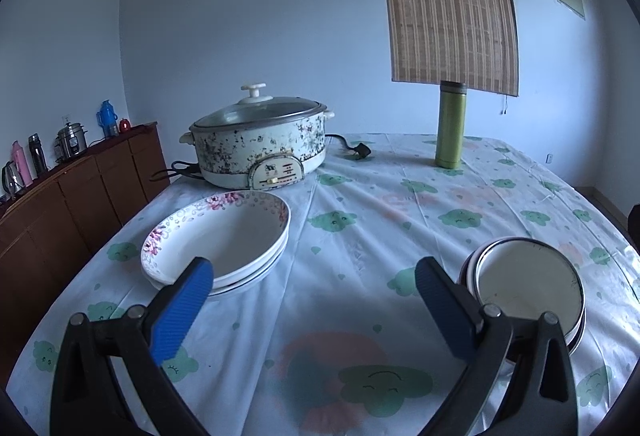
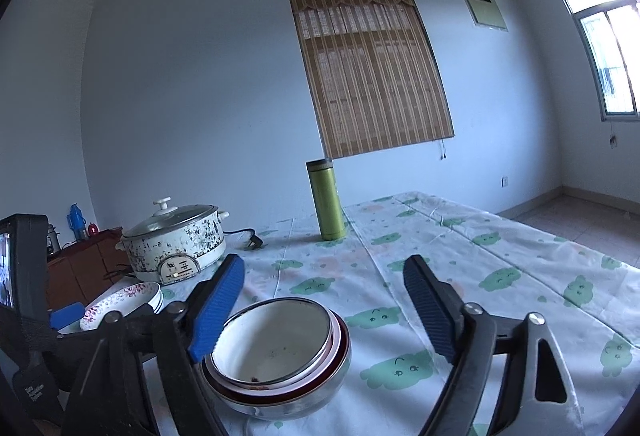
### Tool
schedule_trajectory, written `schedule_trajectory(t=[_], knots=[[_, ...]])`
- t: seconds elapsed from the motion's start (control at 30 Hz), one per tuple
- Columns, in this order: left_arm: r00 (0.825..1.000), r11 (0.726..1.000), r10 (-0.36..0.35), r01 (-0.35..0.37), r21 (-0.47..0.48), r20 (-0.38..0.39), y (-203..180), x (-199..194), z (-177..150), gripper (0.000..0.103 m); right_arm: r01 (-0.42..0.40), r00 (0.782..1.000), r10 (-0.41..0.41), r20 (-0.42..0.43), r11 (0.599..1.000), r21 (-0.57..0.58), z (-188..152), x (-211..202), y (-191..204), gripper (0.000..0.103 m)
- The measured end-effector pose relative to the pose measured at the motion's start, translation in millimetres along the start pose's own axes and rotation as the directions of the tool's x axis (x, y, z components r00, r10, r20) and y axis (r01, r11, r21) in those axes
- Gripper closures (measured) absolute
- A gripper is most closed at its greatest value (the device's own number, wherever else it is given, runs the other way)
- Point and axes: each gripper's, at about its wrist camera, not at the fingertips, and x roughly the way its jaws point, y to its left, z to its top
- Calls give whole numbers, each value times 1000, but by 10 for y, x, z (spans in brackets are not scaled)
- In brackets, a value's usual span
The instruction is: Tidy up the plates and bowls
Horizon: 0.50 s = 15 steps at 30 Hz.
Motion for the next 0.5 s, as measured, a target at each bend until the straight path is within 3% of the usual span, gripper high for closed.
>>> schedule_trajectory(t=[0.5], knots=[[1000, 1000, 11, -11, 19, 10, -29, -36, 8, 0, 10, 1000, -10, 4, 1000, 24, 24, 2, -50, 16]])
